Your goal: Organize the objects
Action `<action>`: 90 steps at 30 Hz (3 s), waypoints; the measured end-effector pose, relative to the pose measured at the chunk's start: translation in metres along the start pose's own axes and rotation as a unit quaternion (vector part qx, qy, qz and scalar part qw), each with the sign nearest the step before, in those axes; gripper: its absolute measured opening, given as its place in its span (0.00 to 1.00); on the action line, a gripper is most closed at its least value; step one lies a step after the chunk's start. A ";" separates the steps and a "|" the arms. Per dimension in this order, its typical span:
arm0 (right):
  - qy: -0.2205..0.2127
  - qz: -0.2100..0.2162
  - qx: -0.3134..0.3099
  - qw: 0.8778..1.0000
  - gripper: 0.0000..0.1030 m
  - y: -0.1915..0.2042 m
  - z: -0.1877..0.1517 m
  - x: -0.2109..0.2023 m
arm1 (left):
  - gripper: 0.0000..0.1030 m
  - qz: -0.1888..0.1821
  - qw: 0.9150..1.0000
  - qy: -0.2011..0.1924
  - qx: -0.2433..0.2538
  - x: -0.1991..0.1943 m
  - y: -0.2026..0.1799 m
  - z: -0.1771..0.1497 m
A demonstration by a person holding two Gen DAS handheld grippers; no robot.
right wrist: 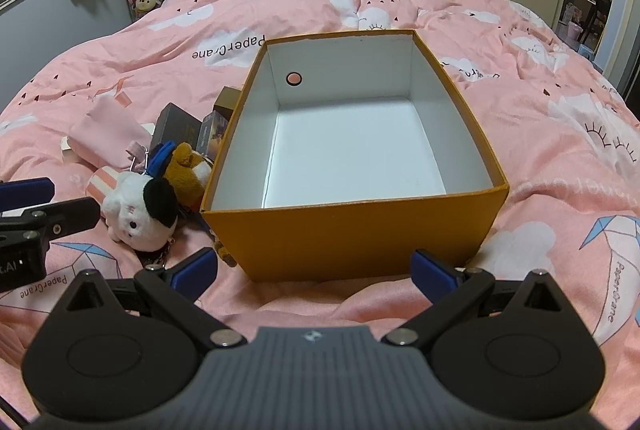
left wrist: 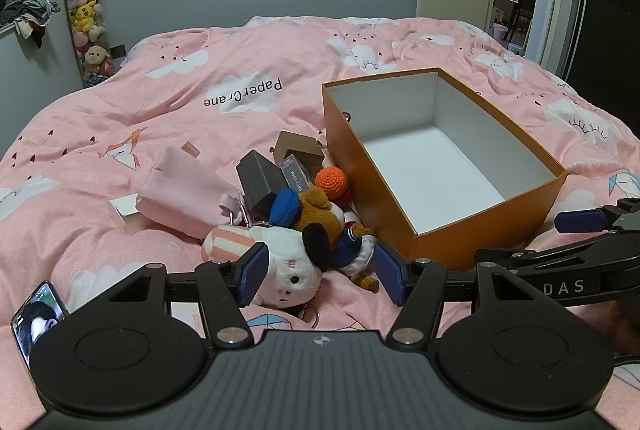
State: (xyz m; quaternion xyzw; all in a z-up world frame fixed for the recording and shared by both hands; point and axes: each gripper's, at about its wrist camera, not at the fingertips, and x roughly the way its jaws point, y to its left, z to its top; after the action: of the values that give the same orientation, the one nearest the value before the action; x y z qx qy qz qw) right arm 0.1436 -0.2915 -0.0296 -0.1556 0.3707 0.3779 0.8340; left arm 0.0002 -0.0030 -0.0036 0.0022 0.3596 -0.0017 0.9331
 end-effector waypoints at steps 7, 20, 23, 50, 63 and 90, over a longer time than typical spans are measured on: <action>0.001 0.001 0.002 1.000 0.99 0.000 -0.001 0.000 | 0.69 0.001 1.000 0.000 -0.001 0.000 0.000 0.000; -0.007 0.011 -0.009 1.000 0.99 0.004 -0.002 -0.001 | 0.69 -0.007 1.000 -0.015 -0.011 -0.006 0.002 -0.002; -0.019 0.021 -0.017 0.999 0.98 0.006 -0.002 -0.005 | 0.69 -0.016 1.000 -0.013 -0.017 -0.006 0.004 -0.001; -0.006 0.176 -0.159 0.971 0.28 0.076 0.074 0.044 | 0.35 0.015 0.992 0.050 -0.117 0.026 0.084 0.032; 0.049 0.194 -0.186 0.962 0.29 0.123 0.115 0.120 | 0.53 0.082 0.989 0.079 -0.092 0.066 0.155 0.058; 0.104 0.162 -0.287 0.938 0.43 0.148 0.190 0.194 | 0.69 -0.072 0.905 0.320 0.270 0.203 0.183 0.079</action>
State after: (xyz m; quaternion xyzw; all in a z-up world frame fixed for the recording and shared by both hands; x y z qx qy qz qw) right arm 0.2130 0.0094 -0.0408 -0.3644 0.3511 0.5803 0.6381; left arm 0.2044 0.1793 -0.0811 0.2284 0.6240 -0.1648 0.7289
